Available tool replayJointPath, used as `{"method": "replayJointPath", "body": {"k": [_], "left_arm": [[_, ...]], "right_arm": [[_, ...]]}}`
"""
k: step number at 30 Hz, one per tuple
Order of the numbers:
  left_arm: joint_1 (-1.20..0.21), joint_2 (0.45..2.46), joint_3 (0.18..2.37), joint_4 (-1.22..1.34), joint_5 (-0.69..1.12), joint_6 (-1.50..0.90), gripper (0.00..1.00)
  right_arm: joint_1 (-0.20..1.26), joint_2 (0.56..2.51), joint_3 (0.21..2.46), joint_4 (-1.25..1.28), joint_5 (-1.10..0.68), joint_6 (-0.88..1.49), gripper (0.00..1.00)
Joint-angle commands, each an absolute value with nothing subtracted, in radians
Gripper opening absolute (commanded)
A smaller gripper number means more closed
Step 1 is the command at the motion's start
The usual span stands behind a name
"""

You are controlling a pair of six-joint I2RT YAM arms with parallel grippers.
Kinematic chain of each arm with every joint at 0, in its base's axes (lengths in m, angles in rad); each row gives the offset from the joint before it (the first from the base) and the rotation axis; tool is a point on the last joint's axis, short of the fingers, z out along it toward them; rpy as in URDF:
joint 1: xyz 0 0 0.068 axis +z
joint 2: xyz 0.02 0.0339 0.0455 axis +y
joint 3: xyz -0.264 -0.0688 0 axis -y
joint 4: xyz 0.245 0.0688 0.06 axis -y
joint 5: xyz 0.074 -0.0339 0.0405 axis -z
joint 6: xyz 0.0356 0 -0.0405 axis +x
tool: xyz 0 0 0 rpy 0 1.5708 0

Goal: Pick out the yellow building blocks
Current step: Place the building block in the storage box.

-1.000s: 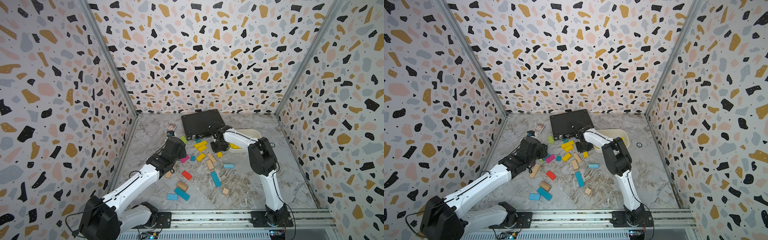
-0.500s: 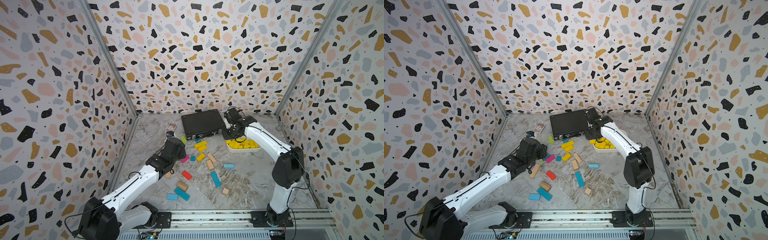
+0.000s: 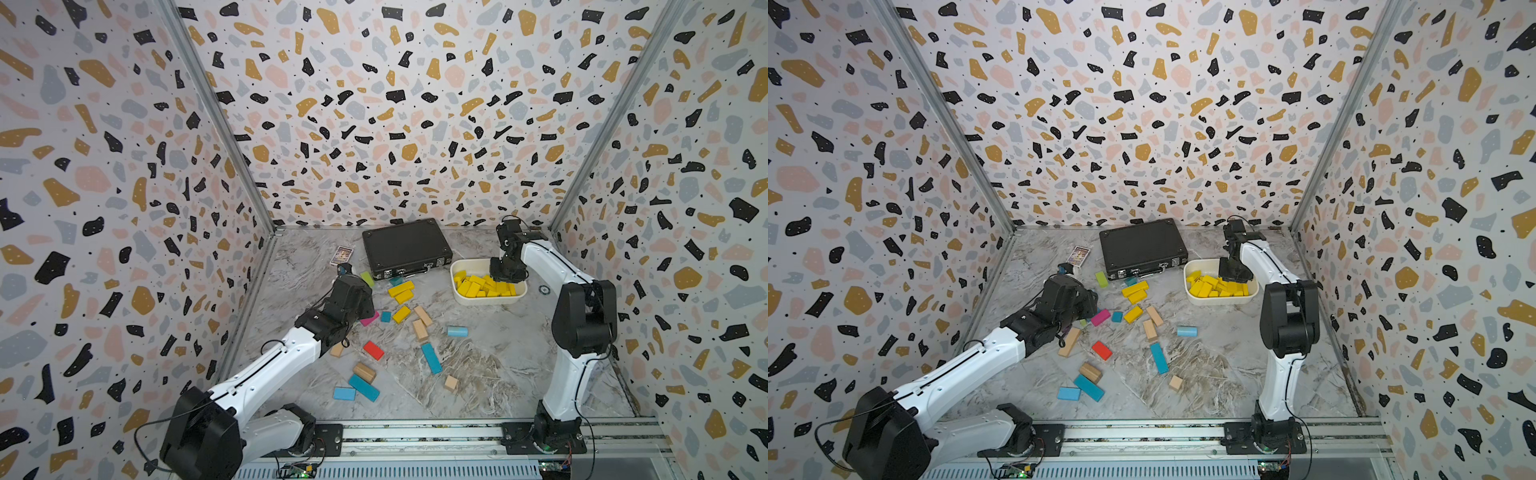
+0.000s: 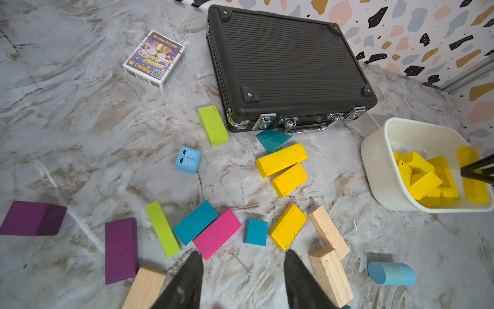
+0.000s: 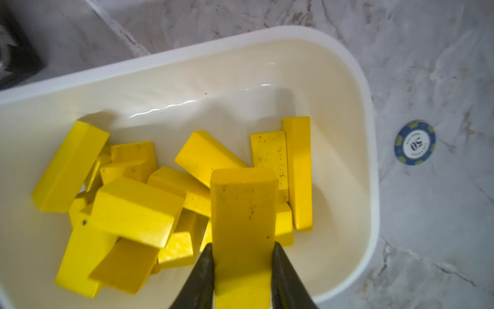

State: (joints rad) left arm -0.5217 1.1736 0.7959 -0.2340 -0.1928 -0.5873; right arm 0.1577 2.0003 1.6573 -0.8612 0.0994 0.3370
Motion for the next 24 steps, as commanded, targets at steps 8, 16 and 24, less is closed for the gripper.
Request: {"method": "replayJointPath", "body": {"k": [8,16,24], "left_arm": [[-0.514,1.227,0.833,-0.201,-0.104,-0.529,0.50],[-0.513,1.337,0.896,-0.207,0.020,-0.486,0.51],[-0.514,1.469,1.045,-0.360,0.133,-0.257,0.53]], "right_arm": [[0.150,2.071,1.707,-0.849,0.049,0.375,0.24],[0.142,2.041,1.685,-0.848,0.061,0.373,0.42],[0.133,1.866,1.601,-0.847,0.045,0.344,0.50]]}}
